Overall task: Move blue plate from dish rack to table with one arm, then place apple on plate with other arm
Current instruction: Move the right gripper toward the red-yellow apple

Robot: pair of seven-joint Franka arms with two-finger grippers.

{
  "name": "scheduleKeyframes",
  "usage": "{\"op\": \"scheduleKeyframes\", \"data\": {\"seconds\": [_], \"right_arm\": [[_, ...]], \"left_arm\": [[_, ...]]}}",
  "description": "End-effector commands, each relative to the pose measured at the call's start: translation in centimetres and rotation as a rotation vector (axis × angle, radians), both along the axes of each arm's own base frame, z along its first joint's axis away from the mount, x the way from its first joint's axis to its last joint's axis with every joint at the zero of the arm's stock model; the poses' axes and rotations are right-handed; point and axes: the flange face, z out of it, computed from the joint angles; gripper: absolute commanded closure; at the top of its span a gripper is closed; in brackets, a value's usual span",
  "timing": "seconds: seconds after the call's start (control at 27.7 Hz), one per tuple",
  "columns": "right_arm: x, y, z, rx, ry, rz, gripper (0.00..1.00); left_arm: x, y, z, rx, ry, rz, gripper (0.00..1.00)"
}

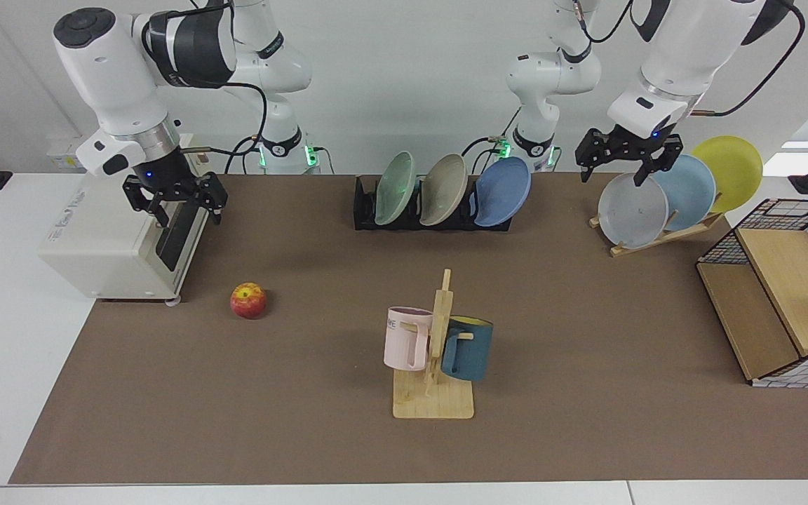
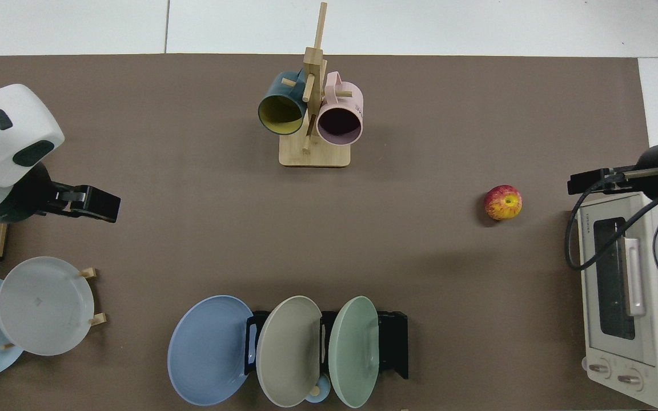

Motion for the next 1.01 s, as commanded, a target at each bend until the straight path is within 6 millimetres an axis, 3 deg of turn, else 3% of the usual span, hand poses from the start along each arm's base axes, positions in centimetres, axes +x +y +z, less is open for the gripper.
{"op": "scheduleKeyframes", "data": {"seconds": [0.0, 0.65, 0.97], "right_arm": [[-0.8, 0.1, 0.1, 0.002, 0.005, -0.01, 0.0], [-0.4, 0.2, -0.4, 0.0, -0.002, -0.009, 0.0], [1.6, 0.8, -1.3, -0.02, -0.014, 0.013, 0.0]], "left_arm": [[-0.9, 0.3, 0.2, 0.001, 0.009, 0.009, 0.0], [-1.1, 0.1, 0.1, 0.002, 0.015, 0.015, 0.0], [-1.1, 0.0, 0.3, -0.005, 0.011, 0.014, 0.0]]}}
